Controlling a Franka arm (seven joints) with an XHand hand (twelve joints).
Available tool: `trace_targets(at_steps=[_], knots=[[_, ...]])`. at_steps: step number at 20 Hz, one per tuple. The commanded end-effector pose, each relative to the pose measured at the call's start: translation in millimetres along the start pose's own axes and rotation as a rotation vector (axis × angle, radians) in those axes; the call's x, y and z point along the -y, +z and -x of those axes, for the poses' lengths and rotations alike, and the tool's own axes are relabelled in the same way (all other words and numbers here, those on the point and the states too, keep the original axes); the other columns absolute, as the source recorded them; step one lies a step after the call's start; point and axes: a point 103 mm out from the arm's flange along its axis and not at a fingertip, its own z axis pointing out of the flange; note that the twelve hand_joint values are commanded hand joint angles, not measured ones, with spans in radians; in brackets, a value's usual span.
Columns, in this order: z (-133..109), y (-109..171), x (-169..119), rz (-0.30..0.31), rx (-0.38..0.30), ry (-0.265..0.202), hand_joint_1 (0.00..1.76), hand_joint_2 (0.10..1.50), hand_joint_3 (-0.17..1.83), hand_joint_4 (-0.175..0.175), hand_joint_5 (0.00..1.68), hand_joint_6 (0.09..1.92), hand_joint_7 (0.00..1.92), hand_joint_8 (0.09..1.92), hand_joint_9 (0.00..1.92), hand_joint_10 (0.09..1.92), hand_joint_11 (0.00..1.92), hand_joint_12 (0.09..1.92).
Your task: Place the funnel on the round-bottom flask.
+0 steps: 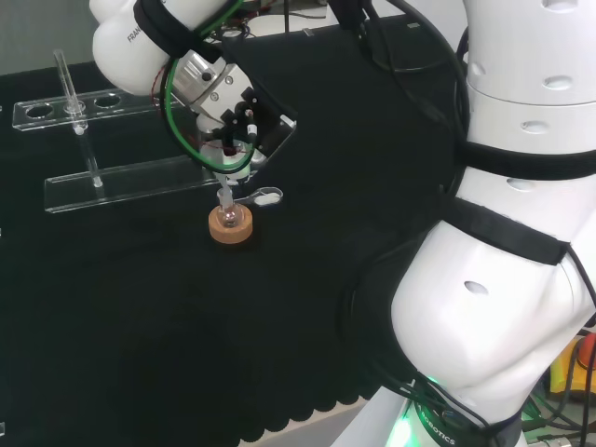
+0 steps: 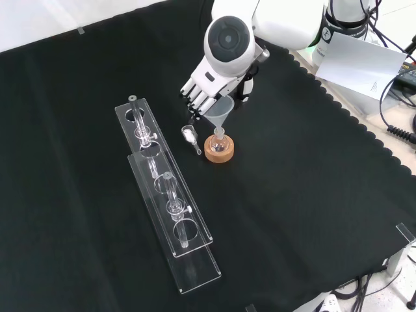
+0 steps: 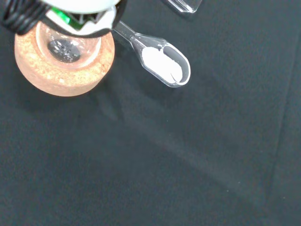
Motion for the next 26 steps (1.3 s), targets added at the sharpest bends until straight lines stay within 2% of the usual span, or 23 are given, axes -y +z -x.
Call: trace_targets(at_steps=[1, 7, 17, 22, 26], knots=[[-1.5, -1.0, 0.4, -0.008, 0.021, 0.007, 0.88, 0.61, 0.68, -0.061, 0.35, 0.11, 0.21, 0.76, 0.48, 0.71, 0.25, 1.39], [2.4, 6.0, -3.1, -0.013, -0.042, -0.035, 0.76, 0.61, 0.61, -0.066, 0.3, 0.09, 0.17, 0.76, 0.44, 0.72, 0.24, 1.4], [-2.0, 7.3, -3.8, -0.054, -0.028, -0.03, 0.68, 0.64, 0.48, -0.066, 0.19, 0.09, 0.02, 0.73, 0.29, 0.76, 0.16, 1.43], [1.6, 4.9, -0.5, 0.003, -0.052, -0.043, 0.66, 0.65, 0.45, -0.066, 0.14, 0.09, 0.0, 0.67, 0.22, 0.78, 0.13, 1.43], [-1.8, -0.3, 3.8, 0.059, -0.064, -0.059, 0.62, 0.66, 0.4, -0.061, 0.04, 0.09, 0.0, 0.45, 0.11, 0.8, 0.1, 1.44]])
